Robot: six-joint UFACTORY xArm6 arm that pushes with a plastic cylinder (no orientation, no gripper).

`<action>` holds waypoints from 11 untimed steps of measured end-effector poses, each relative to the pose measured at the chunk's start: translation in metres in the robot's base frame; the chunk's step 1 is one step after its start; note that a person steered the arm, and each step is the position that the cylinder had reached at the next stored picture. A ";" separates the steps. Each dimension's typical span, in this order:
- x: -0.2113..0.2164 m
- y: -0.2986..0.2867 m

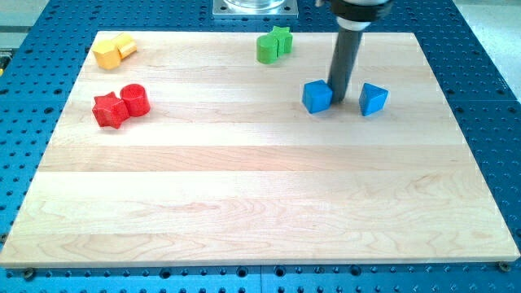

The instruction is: Move the blue triangle towards the bottom right

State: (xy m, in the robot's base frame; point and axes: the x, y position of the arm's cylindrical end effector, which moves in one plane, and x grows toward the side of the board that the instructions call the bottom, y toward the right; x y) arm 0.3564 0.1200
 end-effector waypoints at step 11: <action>0.133 0.079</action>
